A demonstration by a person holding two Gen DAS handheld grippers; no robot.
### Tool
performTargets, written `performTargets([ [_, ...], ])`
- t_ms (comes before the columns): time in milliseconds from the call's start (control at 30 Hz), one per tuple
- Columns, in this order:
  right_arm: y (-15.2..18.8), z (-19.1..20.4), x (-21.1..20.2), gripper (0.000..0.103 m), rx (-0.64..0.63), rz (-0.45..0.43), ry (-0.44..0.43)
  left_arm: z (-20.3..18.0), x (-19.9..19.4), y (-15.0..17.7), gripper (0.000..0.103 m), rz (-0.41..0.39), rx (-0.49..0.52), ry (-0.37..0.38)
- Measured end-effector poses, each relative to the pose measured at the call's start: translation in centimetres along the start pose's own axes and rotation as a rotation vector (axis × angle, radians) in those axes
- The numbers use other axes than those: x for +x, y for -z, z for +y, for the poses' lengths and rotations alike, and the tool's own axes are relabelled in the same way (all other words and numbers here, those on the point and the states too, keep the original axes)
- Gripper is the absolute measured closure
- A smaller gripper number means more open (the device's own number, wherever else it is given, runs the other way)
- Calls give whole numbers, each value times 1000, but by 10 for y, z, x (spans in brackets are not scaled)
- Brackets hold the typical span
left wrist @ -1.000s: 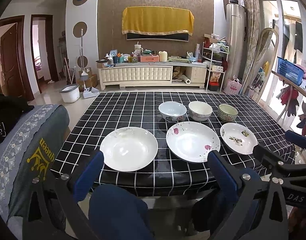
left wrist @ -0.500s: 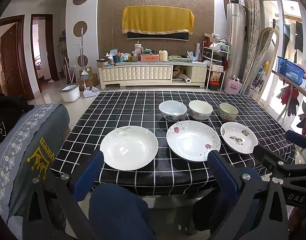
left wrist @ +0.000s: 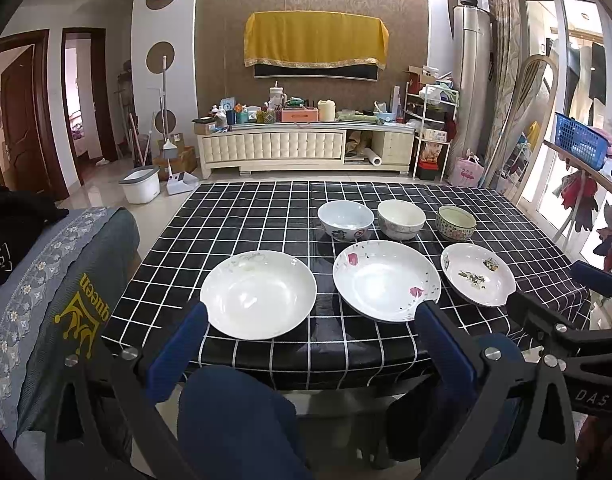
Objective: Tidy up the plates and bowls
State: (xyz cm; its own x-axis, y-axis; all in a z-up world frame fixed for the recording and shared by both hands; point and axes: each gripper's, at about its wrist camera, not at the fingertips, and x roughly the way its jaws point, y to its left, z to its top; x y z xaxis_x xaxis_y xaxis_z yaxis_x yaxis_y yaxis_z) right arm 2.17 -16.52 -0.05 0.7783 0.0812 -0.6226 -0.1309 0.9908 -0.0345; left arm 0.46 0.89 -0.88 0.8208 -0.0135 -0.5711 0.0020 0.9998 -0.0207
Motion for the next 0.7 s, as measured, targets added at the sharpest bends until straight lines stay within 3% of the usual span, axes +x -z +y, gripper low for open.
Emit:
performTargets([
  [400,-9,-1,0,0,-2,5,-9,2,-3,-2,0,-5,4,-5],
  [700,-46,6,15,0,-29,1,-34,4,3,-27,0,-11,18,-19],
])
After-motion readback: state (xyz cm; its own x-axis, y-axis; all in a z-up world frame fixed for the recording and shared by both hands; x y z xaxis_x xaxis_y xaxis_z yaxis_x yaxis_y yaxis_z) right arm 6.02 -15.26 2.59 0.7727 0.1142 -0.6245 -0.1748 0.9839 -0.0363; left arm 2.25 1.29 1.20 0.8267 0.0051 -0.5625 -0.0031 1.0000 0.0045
